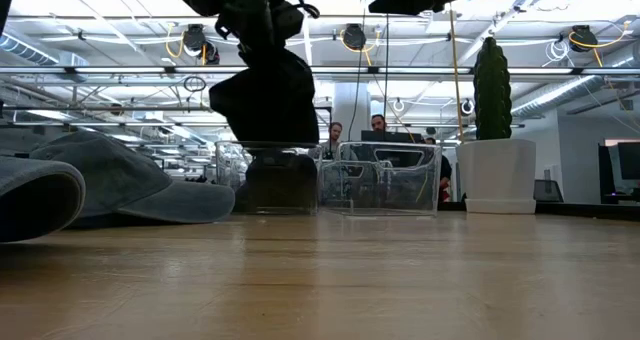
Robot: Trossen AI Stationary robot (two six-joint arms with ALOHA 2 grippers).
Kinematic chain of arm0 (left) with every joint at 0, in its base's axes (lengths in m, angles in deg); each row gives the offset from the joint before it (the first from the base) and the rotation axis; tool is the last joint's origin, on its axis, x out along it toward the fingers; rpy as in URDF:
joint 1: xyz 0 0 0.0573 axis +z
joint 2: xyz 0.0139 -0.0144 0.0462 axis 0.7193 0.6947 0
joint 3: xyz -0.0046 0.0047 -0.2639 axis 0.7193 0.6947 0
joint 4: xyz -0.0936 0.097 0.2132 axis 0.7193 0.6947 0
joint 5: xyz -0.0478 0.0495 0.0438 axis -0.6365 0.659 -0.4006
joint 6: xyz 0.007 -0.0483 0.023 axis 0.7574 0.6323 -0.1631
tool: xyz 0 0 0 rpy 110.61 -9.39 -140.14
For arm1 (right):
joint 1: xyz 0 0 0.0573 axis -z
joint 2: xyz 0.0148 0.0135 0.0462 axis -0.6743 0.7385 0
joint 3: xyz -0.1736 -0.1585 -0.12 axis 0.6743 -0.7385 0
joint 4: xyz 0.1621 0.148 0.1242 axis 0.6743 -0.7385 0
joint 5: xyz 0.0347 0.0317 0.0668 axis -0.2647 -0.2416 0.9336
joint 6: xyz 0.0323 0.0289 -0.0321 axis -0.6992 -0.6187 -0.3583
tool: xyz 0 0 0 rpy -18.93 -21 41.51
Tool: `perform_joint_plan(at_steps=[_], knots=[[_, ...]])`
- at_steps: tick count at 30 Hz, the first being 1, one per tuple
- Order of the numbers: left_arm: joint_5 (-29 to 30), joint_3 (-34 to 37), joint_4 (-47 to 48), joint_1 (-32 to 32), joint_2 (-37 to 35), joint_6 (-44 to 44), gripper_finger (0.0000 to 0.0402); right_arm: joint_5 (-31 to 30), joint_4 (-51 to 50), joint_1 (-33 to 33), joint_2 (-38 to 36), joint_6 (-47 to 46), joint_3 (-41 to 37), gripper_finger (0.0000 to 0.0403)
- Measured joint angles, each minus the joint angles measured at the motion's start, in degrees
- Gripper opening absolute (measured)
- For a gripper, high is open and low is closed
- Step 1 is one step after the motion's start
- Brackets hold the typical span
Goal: Pick & Place hat
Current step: Put the top black cap into the left transparent bin
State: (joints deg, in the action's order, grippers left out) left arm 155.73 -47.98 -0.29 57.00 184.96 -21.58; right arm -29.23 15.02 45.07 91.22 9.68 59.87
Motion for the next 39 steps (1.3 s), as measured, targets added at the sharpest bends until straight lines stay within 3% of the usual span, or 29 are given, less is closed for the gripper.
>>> perform_joint_plan(at_steps=[12,15,24,39], knots=[[-3.1,0.0,15.9,0.9,0.0,14.2,0.0004,0.0,0.0,0.0,0.0,0.2,0.0,0.0336],[-7.7,0.0,16.2,1.5,0.0,16.0,0.0004,0.0,0.0,0.0,0.0,0.2,-0.1,0.0336],[-12.7,0.0,16.4,3.9,0.0,18.1,0.0004,0.1,-0.4,0.0,0.0,-0.7,-0.1,0.0336],[-20.2,0.1,16.6,6.0,9.1,21.9,0.0004,0.1,-0.5,0.0,0.0,-1.2,-0.1,0.0336]])
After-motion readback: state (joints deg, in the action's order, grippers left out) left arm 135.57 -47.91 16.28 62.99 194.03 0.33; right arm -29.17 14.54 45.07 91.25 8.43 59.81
